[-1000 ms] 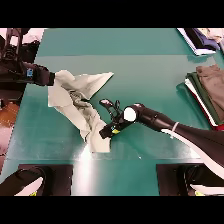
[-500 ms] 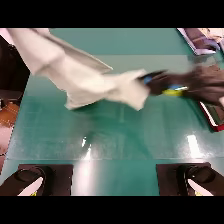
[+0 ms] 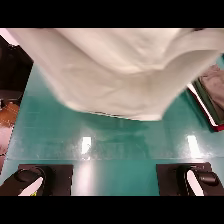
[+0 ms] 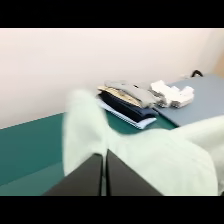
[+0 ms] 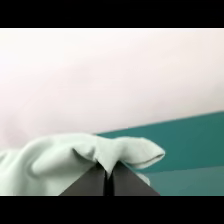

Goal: Fold the shirts.

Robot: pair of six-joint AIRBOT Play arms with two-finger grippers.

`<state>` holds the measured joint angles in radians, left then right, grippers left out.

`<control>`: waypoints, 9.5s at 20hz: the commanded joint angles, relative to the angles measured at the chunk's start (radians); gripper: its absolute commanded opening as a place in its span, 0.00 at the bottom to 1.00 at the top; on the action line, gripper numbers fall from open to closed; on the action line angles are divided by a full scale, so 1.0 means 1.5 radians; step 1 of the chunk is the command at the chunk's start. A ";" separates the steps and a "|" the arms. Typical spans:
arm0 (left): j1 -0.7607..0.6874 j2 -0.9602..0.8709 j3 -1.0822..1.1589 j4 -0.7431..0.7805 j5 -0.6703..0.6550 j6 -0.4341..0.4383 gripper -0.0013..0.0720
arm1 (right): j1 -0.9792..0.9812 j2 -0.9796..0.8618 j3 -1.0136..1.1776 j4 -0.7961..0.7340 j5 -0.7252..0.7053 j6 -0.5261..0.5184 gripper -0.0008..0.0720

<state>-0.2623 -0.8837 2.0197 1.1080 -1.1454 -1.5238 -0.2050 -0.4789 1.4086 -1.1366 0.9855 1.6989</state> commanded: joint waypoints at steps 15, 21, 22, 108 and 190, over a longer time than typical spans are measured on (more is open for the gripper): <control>0.001 -0.090 -0.673 0.079 0.241 0.022 0.05 | 0.237 -0.466 0.025 -0.117 0.039 -0.045 0.03; 0.001 -0.191 -0.672 0.102 0.290 0.019 0.05 | 0.287 -0.645 0.009 -0.110 -0.111 -0.042 0.04; 0.001 -0.197 -0.672 0.103 0.301 0.019 0.05 | 0.286 -0.664 0.021 -0.110 -0.103 -0.039 0.04; -0.040 -0.031 -0.937 -0.126 0.031 0.061 0.05 | 0.124 -0.340 -0.545 -0.088 0.120 -0.091 0.62; 0.143 -0.538 -0.411 -0.089 -0.127 0.253 0.85 | 0.148 -0.520 0.036 -0.040 0.204 -0.112 0.74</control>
<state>-0.0177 -1.6714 1.4033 0.9276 -1.3293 -1.1511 -0.0006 -1.2602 1.4620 -1.1965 1.2800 1.5337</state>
